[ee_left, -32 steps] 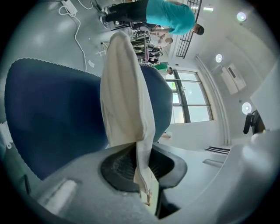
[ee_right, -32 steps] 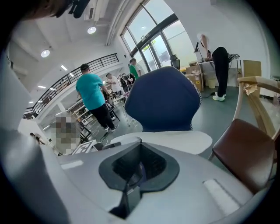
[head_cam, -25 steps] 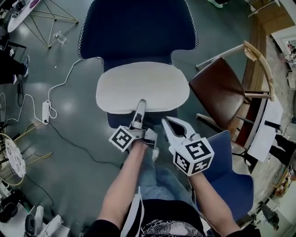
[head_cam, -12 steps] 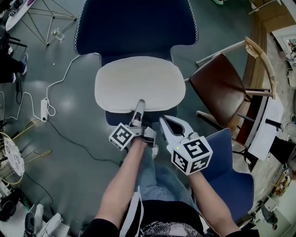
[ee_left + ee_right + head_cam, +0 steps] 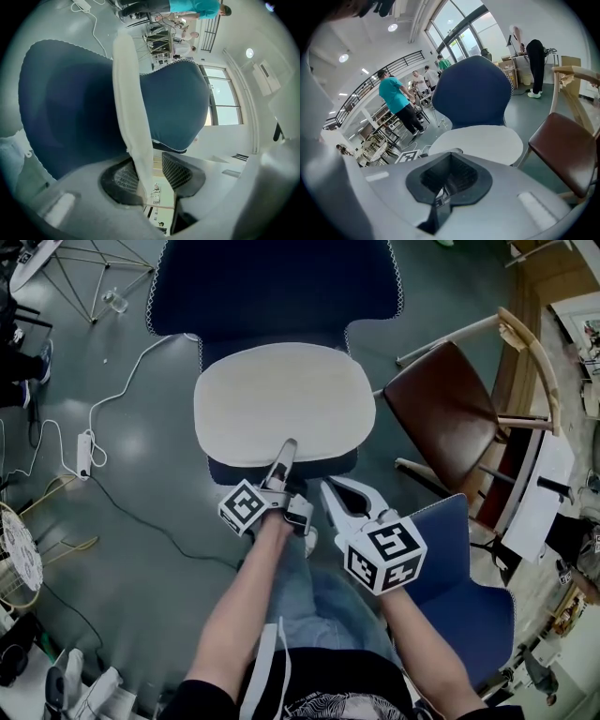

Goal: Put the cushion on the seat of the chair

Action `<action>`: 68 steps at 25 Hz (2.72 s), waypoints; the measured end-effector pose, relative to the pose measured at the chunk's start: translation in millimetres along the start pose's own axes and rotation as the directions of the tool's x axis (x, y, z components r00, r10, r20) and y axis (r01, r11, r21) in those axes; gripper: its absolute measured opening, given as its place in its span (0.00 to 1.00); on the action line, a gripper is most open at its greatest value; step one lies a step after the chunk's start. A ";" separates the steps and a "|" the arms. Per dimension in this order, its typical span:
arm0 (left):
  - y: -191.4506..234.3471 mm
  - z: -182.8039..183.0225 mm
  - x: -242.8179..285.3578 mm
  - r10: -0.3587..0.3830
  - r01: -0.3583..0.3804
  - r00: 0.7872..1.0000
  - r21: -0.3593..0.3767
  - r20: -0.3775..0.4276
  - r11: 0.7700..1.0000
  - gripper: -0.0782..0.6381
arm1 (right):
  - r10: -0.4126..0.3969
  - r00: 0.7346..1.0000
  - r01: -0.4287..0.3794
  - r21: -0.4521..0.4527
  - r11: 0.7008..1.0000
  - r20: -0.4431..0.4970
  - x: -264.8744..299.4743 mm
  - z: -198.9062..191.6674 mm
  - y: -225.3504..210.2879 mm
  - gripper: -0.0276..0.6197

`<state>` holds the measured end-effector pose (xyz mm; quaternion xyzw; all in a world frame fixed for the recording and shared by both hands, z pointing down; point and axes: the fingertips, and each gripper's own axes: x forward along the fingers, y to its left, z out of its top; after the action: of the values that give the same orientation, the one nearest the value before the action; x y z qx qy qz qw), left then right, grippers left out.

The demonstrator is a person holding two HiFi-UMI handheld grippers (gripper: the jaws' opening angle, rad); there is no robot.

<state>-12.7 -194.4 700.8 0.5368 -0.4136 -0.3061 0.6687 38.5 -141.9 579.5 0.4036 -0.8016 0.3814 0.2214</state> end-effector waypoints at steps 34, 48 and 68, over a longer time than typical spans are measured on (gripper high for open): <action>78.2 -36.3 -44.1 0.256 -0.257 0.964 -0.003 -0.072 0.966 0.42 | 0.017 0.999 -0.017 -0.013 1.000 -0.037 -11.2 -50.6 3.7 0.04; -16.9 -53.6 -75.2 0.115 -0.084 0.978 0.180 -0.174 0.980 0.39 | -0.005 1.000 0.005 -0.007 1.000 0.031 -40.5 -40.0 25.0 0.04; -181.9 -82.5 -138.7 0.174 0.085 0.956 0.788 -0.237 0.609 0.20 | 0.011 0.976 0.002 -0.058 0.998 0.219 -109.8 9.2 76.2 0.04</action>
<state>1.1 -80.7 486.3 0.8046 -0.4165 0.0070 0.4233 39.1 -67.4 468.2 0.4347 -0.8328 0.3118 0.1423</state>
